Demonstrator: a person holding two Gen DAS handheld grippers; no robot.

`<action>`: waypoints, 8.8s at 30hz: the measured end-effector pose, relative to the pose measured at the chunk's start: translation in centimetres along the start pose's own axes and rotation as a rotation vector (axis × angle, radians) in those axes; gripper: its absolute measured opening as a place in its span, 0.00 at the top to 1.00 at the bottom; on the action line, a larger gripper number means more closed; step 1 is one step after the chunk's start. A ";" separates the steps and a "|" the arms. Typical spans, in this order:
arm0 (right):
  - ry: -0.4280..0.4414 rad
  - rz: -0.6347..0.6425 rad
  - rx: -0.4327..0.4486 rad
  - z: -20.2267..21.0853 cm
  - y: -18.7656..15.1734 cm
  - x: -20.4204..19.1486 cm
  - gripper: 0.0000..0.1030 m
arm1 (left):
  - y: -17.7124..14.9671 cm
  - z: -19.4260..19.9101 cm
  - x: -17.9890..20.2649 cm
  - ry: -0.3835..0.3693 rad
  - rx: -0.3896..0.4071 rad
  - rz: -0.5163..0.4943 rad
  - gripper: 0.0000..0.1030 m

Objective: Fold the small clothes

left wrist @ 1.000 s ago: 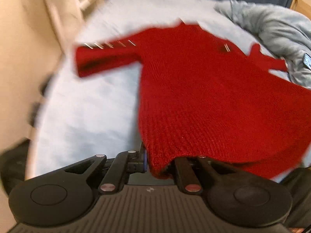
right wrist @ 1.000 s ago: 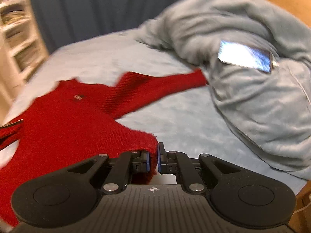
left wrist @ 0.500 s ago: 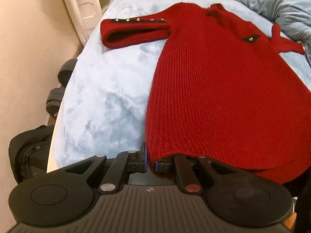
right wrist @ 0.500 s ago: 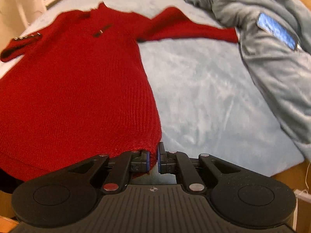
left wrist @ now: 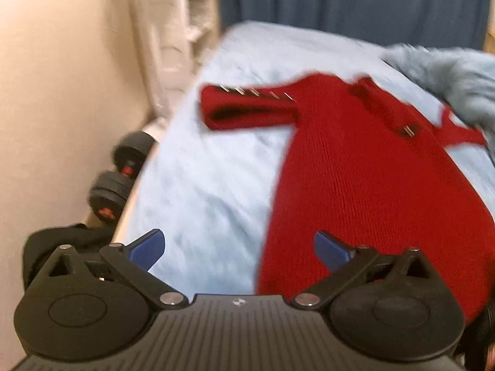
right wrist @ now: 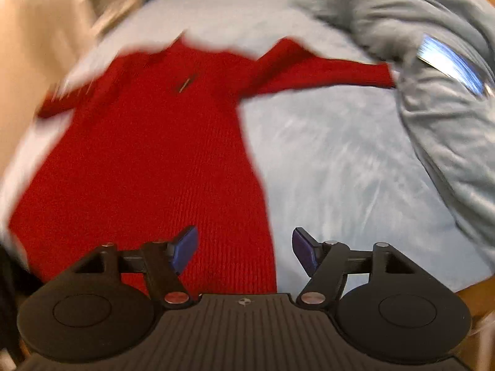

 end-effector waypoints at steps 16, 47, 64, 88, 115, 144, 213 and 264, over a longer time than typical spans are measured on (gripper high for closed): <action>-0.089 -0.589 0.140 -24.5 14.6 6.2 0.32 | 7.2 -7.4 6.5 0.050 -0.036 0.005 0.00; -0.180 -0.522 0.286 -16.4 12.4 13.4 0.42 | 9.3 -11.7 6.9 0.133 -0.054 0.076 0.00; -0.021 -0.354 0.090 -12.2 0.9 -3.6 0.39 | 18.0 -25.9 9.3 0.052 -0.048 -0.270 0.00; -0.035 -0.120 0.078 -12.5 2.6 -10.7 0.39 | 22.5 -23.5 -20.4 0.246 0.072 0.448 0.90; -0.011 -0.322 0.045 -12.8 -0.9 -1.0 0.39 | 21.7 -20.8 36.2 -0.431 0.010 0.026 0.11; 0.065 -0.141 0.254 -1.3 3.1 -10.3 0.38 | 8.6 -3.0 12.0 -0.032 -0.134 0.032 0.00; -0.169 -0.775 0.361 -27.9 18.7 18.7 0.28 | 5.1 -7.7 13.8 0.139 -0.341 -0.036 0.00; -0.062 0.313 0.277 -11.3 4.4 -16.1 0.29 | 5.2 -6.2 2.2 0.127 -0.234 0.194 0.00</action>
Point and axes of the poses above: each gripper's, at about its wrist camera, not at the fingertips, and z roughly against the way its jaws point, x to its right, y to its top, the point moved 8 cm from there along -z, roughly the way its jaws point, and after that the axes turned 3 degrees about y, right-handed, at the moved point
